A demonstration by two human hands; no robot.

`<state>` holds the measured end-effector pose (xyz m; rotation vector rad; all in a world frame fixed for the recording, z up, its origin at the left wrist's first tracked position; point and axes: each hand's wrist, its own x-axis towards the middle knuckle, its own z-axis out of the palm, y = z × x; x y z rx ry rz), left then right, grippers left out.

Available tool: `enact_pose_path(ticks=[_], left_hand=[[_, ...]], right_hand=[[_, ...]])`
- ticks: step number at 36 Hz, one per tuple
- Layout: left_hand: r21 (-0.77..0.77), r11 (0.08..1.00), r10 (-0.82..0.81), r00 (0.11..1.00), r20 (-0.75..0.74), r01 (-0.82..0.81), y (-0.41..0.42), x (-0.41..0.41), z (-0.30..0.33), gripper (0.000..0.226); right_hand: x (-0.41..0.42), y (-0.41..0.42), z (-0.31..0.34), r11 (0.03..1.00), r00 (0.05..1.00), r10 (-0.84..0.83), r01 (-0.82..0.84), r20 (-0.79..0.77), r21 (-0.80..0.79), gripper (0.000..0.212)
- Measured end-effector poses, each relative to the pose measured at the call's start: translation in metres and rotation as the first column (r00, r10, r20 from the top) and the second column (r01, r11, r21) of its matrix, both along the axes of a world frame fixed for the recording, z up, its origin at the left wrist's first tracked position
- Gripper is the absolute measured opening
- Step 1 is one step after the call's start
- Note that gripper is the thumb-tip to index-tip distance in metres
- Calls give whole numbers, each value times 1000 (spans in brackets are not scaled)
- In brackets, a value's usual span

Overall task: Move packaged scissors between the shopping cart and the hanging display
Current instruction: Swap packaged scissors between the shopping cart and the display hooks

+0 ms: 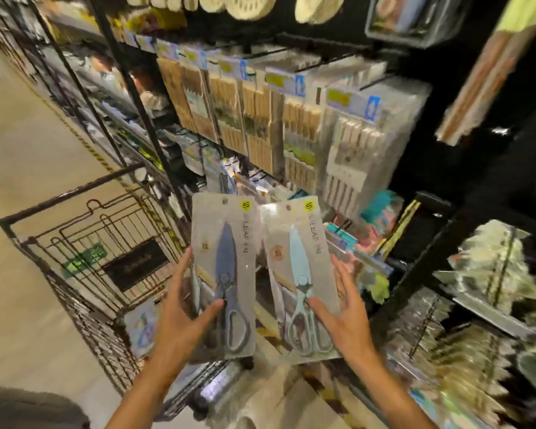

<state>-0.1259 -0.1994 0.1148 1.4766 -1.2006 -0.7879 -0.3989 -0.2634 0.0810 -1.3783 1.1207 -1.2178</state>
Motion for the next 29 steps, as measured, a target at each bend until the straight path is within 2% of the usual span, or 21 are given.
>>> enact_pose_path(ticks=[8,14,19,22,29], left_hand=[[-40,975,-220,975,5,220,1,-47,12,96],[-62,926,-374,927,1,373,4,-81,15,94],[-76,834,-550,835,-20,547,16,-113,20,93],[-125,767,-632,775,23,630,29,-139,26,90],[-111,677,-734,678,-38,727,50,-203,37,93]], right_hand=[[-50,70,20,977,977,-211,210,-25,-31,77],[-78,131,30,905,905,-425,422,-36,-56,79],[-96,192,35,827,823,-562,560,-77,-57,78],[-110,227,39,784,777,-621,619,-102,-53,78],[-151,289,56,664,658,-748,742,-89,-96,77]])
